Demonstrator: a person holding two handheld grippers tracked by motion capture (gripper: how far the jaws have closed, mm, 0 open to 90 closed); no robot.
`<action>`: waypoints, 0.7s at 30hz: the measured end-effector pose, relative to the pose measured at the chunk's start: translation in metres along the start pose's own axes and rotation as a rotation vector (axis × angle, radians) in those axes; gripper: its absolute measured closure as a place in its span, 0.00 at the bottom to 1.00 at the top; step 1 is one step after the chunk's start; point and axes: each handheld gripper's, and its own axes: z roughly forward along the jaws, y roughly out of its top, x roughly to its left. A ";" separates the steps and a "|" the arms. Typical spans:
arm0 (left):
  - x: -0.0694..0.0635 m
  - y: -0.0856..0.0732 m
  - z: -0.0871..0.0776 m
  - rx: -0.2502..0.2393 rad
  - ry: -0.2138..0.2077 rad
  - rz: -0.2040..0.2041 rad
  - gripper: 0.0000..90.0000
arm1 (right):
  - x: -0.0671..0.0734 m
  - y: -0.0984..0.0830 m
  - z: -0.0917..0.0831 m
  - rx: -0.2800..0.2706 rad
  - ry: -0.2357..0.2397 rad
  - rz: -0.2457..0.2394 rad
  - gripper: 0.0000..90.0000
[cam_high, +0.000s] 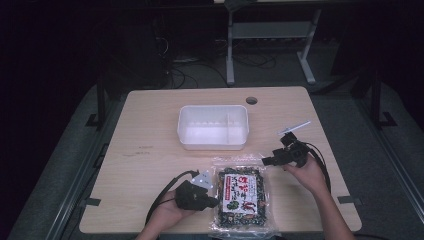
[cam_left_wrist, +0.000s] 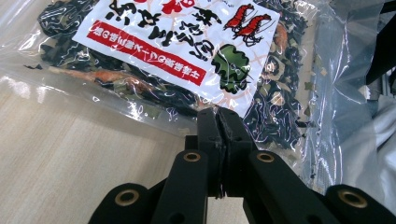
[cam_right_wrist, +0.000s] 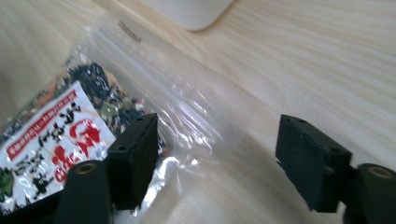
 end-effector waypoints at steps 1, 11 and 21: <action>0.000 0.000 0.001 0.005 -0.003 0.001 0.98 | -0.001 0.000 0.001 -0.001 0.003 0.006 0.39; 0.001 0.001 0.004 0.010 -0.005 0.000 0.98 | -0.012 0.002 0.013 0.029 0.034 0.064 0.57; 0.002 0.000 0.005 0.006 -0.004 -0.006 0.98 | -0.012 0.002 0.018 0.056 0.055 0.021 0.83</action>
